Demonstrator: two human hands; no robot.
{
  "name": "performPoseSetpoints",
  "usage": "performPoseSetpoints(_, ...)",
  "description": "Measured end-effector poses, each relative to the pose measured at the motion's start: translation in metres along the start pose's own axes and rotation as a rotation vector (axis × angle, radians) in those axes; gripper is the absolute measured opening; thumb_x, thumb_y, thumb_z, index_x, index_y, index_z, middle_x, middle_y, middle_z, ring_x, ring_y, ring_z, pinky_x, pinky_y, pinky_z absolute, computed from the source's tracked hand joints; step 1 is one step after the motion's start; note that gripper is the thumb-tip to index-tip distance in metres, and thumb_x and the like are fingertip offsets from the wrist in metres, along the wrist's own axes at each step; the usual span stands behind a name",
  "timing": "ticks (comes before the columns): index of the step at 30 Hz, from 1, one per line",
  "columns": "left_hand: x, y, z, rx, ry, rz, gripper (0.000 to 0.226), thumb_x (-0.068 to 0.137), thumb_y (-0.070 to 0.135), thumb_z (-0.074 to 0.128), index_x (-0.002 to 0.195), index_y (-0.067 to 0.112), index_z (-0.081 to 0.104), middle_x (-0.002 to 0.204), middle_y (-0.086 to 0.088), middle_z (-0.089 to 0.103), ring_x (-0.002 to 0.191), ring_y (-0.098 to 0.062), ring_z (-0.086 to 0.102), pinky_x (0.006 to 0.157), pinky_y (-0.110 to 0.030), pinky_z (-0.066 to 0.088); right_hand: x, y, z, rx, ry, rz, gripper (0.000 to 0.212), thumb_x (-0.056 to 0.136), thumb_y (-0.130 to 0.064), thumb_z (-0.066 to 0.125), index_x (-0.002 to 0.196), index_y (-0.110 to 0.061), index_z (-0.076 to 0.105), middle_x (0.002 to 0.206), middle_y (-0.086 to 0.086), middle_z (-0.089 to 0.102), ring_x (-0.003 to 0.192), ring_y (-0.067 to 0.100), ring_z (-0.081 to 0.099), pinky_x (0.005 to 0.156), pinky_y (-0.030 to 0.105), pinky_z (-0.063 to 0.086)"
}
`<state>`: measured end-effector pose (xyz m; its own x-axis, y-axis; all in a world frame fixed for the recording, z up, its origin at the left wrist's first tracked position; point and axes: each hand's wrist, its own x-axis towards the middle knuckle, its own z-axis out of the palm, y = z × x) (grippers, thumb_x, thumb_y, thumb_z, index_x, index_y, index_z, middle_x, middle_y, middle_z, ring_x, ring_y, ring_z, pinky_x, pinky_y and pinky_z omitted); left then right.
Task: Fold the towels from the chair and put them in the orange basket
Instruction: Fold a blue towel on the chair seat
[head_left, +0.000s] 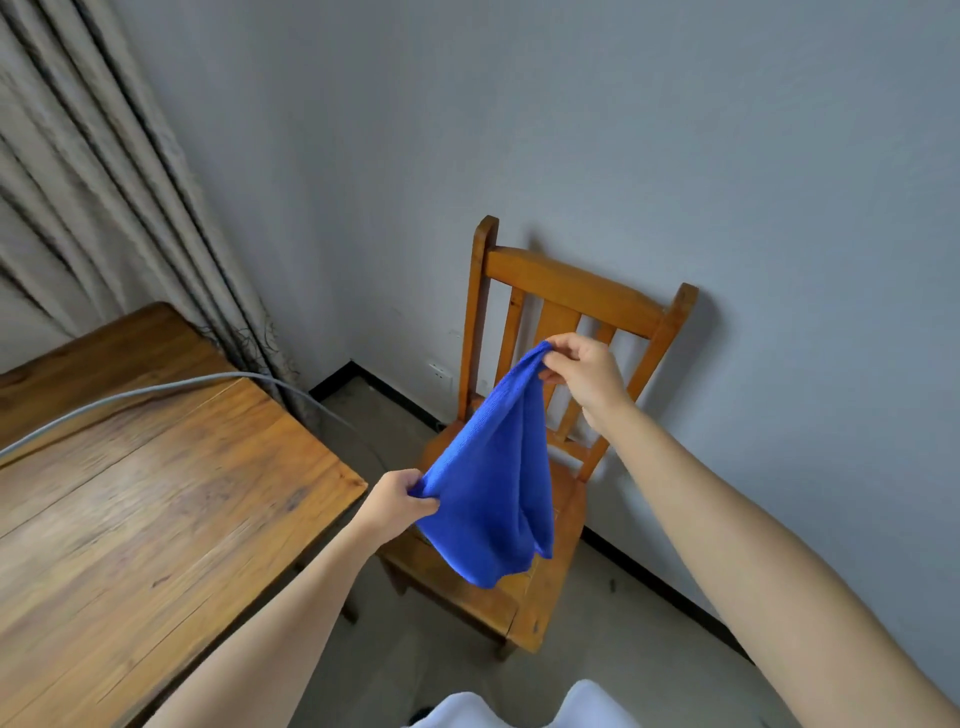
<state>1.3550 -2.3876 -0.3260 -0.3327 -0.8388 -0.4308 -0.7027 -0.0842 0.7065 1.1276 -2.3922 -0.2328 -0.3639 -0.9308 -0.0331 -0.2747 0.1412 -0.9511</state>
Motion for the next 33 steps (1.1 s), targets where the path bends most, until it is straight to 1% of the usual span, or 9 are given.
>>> performPoseSetpoints(4,0.001,-0.014,-0.021,0.026,0.064,-0.017,0.022,0.082,0.008,0.059,0.065,0.017,0.049,0.066,0.0,0.049,0.063,-0.013,0.047,0.053,-0.017,0.034,0.014,0.03,-0.019,0.05,0.241,0.159,0.021,0.093,-0.002,0.048,0.11,-0.001,0.059,0.097,0.012,0.063,0.079,0.018,0.06,0.073,0.025,0.053)
performPoseSetpoints(7,-0.002,-0.015,-0.036,-0.025,0.152,0.016,0.023,0.081,0.007,0.061,0.063,0.016,0.05,0.064,-0.002,0.05,0.062,-0.014,0.046,0.054,-0.021,0.033,0.009,0.056,-0.028,-0.101,0.244,0.27,0.02,0.091,-0.001,0.05,0.108,-0.007,0.06,0.115,0.015,0.062,0.097,0.024,0.059,0.08,0.029,0.048)
performPoseSetpoints(11,-0.002,0.008,-0.041,-0.041,0.191,0.173,0.025,0.08,0.004,0.064,0.064,0.019,0.053,0.063,0.0,0.053,0.061,-0.011,0.049,0.056,-0.022,0.037,-0.015,0.061,-0.01,-0.388,-0.091,0.256,0.038,0.089,-0.006,0.056,0.126,-0.015,0.053,0.135,0.005,0.05,0.123,0.022,0.047,0.094,0.032,0.042)
performPoseSetpoints(16,0.001,0.039,-0.027,0.054,0.062,0.277,0.018,0.082,0.002,0.061,0.077,0.019,0.059,0.075,0.004,0.057,0.072,-0.01,0.053,0.059,-0.014,0.041,-0.046,0.053,0.036,-0.362,-0.507,0.104,0.052,0.085,-0.008,0.061,0.133,-0.02,0.047,0.139,0.0,0.047,0.105,0.011,0.056,0.087,0.027,0.05)
performPoseSetpoints(18,0.0,0.046,-0.024,0.073,0.023,0.307,0.012,0.084,0.004,0.06,0.088,0.015,0.06,0.082,0.005,0.056,0.077,-0.01,0.054,0.063,-0.012,0.043,-0.055,0.057,0.051,-0.244,-0.554,0.133,0.048,0.086,-0.009,0.061,0.131,-0.019,0.049,0.133,-0.001,0.052,0.089,0.003,0.057,0.074,0.018,0.049)
performPoseSetpoints(22,-0.004,0.042,-0.029,0.095,-0.049,0.332,0.024,0.08,-0.001,0.061,0.083,0.023,0.055,0.078,0.009,0.055,0.073,-0.006,0.054,0.062,-0.011,0.044,-0.062,0.057,0.058,-0.19,-0.571,0.127,0.014,0.089,-0.011,0.057,0.103,-0.011,0.061,0.086,-0.006,0.062,0.074,0.008,0.058,0.069,0.022,0.048)
performPoseSetpoints(27,-0.003,0.016,-0.024,0.268,0.002,0.13,0.03,0.073,0.006,0.062,0.097,0.022,0.05,0.085,0.003,0.055,0.08,-0.018,0.053,0.074,-0.034,0.046,-0.057,0.042,0.045,-0.205,-0.513,0.072,0.013,0.091,-0.01,0.053,0.086,-0.02,0.058,0.082,-0.005,0.06,0.074,0.008,0.057,0.069,0.02,0.047)
performPoseSetpoints(30,-0.003,0.004,-0.022,0.008,0.026,0.08,0.03,0.073,0.0,0.064,0.091,0.018,0.049,0.085,-0.004,0.06,0.079,-0.021,0.057,0.062,-0.025,0.047,-0.053,0.027,0.035,-0.198,-0.506,0.023,0.018,0.092,-0.01,0.052,0.082,-0.025,0.057,0.083,-0.006,0.06,0.074,0.006,0.057,0.066,0.016,0.046)
performPoseSetpoints(33,-0.006,-0.002,-0.026,-0.437,0.092,0.023,0.03,0.078,-0.006,0.063,0.087,0.019,0.049,0.091,-0.01,0.063,0.086,-0.023,0.061,0.062,-0.021,0.048,-0.046,0.022,0.017,-0.088,-0.382,0.068,0.017,0.092,-0.009,0.052,0.084,-0.023,0.059,0.084,-0.004,0.061,0.076,0.008,0.058,0.069,0.019,0.048)
